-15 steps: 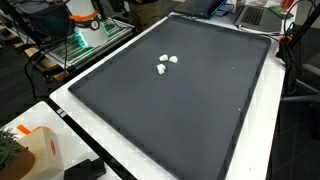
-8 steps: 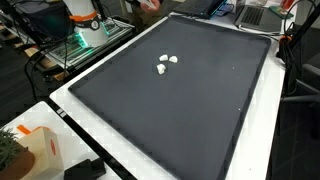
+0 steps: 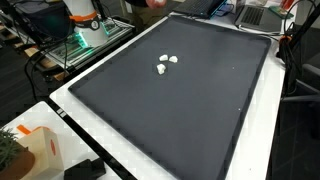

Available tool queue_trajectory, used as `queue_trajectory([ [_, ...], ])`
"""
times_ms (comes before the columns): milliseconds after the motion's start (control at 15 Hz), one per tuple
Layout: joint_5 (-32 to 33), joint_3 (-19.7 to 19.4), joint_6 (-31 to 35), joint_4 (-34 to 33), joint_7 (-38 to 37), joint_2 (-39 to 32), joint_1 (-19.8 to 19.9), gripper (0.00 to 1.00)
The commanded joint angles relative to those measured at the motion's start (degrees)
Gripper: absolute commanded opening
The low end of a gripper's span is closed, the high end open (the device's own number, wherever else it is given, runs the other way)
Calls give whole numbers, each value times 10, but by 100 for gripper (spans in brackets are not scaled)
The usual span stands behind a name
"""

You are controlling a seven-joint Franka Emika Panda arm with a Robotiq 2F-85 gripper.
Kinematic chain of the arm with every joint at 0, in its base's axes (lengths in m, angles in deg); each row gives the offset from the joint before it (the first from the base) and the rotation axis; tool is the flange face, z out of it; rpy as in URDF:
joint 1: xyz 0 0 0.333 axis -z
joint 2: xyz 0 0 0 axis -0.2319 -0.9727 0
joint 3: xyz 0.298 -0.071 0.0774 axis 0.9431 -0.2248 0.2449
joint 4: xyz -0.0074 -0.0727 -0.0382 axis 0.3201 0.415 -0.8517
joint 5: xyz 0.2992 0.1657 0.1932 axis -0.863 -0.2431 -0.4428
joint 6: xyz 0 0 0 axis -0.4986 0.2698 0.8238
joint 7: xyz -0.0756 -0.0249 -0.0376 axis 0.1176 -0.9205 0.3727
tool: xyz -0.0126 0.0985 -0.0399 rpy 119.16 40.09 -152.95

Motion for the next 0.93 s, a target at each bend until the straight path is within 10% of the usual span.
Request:
queue_trajectory([
  [0, -7, 2, 6, -1, -22, 1, -7, 35],
  [333, -6, 2, 9, -2, -26, 0, -7, 0],
  [867, 14, -30, 44, 75, 76, 68, 2, 2],
])
